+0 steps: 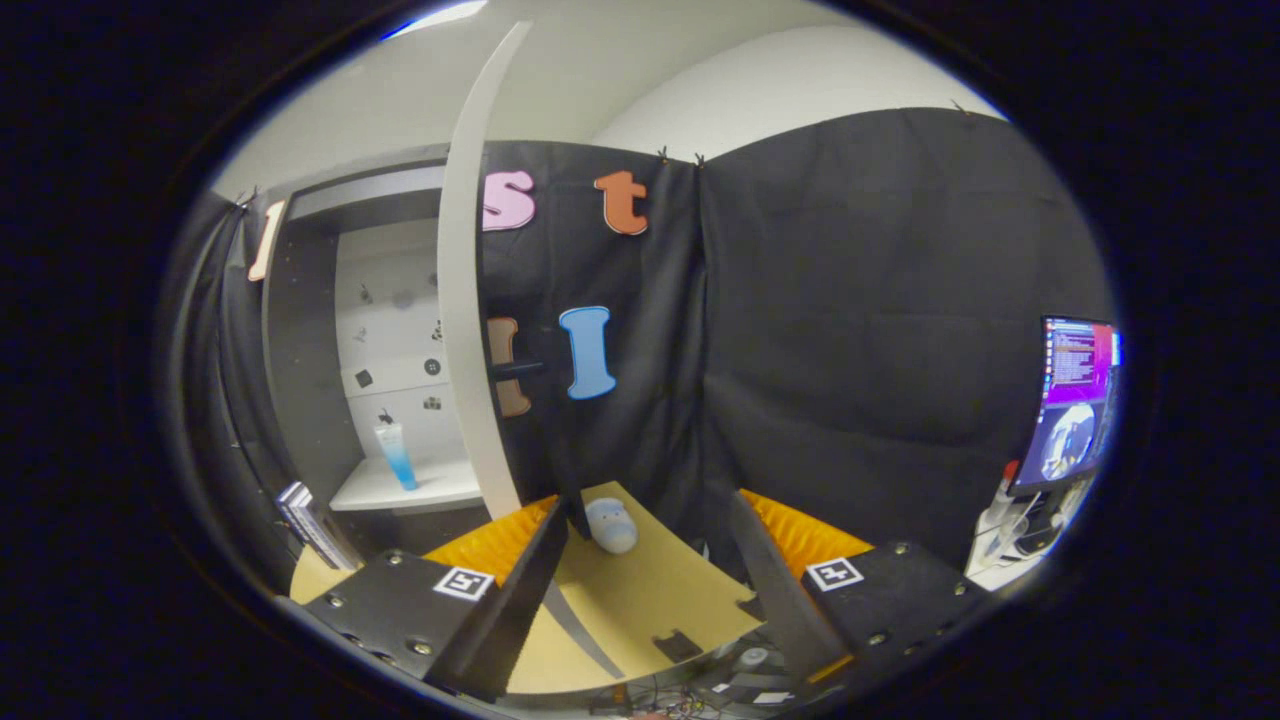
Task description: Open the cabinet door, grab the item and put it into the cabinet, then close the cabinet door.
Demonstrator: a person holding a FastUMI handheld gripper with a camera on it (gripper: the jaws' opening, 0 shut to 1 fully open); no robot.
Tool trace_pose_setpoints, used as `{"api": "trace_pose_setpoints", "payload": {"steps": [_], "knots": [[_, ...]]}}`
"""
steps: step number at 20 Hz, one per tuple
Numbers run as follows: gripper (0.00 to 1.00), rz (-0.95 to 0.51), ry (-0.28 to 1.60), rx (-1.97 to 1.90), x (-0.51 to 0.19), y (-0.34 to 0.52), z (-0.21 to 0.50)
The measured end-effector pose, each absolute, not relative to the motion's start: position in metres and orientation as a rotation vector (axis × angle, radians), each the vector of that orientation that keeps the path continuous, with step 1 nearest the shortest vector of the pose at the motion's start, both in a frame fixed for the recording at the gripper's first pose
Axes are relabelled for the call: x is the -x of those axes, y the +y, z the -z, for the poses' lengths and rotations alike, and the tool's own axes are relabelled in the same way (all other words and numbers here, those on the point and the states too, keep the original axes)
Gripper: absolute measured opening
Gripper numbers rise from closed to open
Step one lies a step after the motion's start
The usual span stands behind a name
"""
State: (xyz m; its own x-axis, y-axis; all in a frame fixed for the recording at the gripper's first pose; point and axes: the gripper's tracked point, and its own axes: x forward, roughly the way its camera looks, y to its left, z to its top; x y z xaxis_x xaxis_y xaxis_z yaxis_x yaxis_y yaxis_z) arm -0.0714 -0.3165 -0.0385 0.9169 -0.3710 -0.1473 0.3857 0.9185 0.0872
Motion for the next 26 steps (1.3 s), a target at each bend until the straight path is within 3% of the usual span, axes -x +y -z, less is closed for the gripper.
{"api": "trace_pose_setpoints", "payload": {"steps": [9,26], "knots": [[0.98,0.344,0.14,-0.1,0.076,-0.288,0.038],[0.98,0.021,0.164,-0.139,0.057,-0.175,0.042]]}}
